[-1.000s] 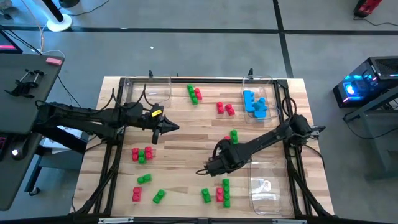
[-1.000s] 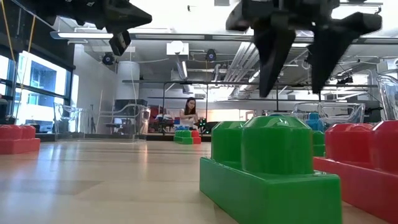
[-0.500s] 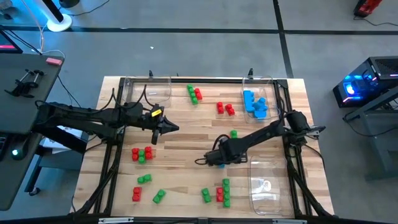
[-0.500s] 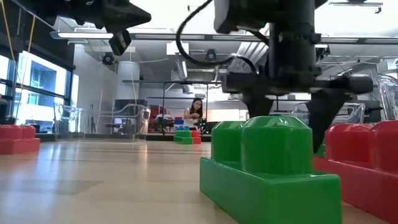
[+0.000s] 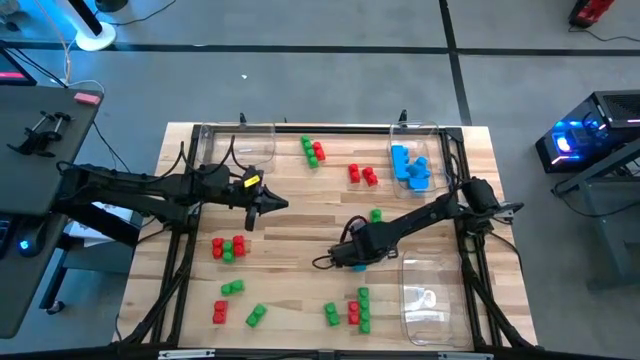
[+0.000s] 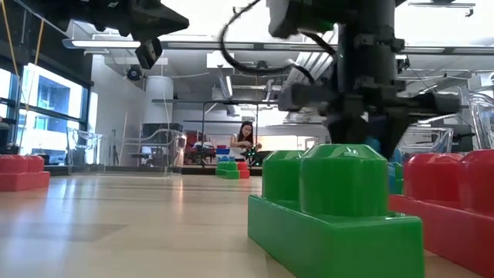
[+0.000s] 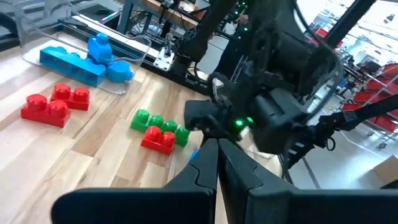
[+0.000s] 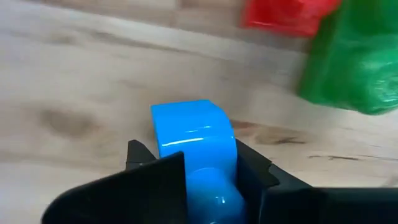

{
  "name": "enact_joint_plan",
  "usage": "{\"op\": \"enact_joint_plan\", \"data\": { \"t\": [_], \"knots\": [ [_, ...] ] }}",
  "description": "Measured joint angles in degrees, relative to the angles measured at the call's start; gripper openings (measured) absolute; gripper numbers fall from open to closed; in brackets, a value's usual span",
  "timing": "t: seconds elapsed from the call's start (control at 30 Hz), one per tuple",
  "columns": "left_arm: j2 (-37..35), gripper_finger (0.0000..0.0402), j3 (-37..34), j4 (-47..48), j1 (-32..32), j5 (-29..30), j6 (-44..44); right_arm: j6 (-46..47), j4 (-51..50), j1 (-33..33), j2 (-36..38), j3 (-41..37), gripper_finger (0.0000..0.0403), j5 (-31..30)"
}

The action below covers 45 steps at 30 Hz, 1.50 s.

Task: Sort blocks
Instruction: Put the blue game piece into the top right transparent bin, then put the green game piece into the top left transparent bin

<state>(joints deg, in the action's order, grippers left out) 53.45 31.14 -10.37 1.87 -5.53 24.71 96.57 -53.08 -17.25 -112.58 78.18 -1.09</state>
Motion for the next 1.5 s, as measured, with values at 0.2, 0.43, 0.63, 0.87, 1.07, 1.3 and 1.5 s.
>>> {"op": "enact_joint_plan", "data": {
  "t": [0.2, 0.43, 0.63, 0.87, 1.07, 1.3, 1.5],
  "knots": [
    [-0.02, 0.0, 0.04, -0.56, 0.0, 1.29, 0.75, -8.14, -13.07, 1.6, 7.29, 10.61, 0.0052, -9.33],
    [-0.02, 0.0, 0.04, -0.63, 0.02, 2.94, 1.44, -9.63, -37.57, 7.0, 17.56, 19.56, 0.0038, -31.41],
    [0.0, 0.0, 0.04, -0.82, -0.07, 3.28, 6.17, -15.86, -36.52, 20.95, 27.6, 7.92, 0.0047, -34.48],
    [0.0, 0.0, 0.04, -1.62, -0.98, 3.29, 12.0, -17.53, -31.48, 36.35, 34.46, -6.44, 0.0071, -31.82],
    [0.0, 0.0, 0.04, -3.57, -1.97, 3.29, 12.79, -28.61, -18.69, 41.25, 38.4, -13.04, 0.0074, -27.93],
    [-0.02, 0.0, 0.04, -4.22, -1.99, 4.76, 14.14, -37.43, -17.07, 43.83, 39.17, -11.73, 0.0075, -25.87],
    [-0.02, 0.0, 0.04, -4.04, -1.97, 4.95, 13.98, -42.44, -12.02, 37.24, 40.93, -7.75, 0.0076, -21.05]
  ]
}}
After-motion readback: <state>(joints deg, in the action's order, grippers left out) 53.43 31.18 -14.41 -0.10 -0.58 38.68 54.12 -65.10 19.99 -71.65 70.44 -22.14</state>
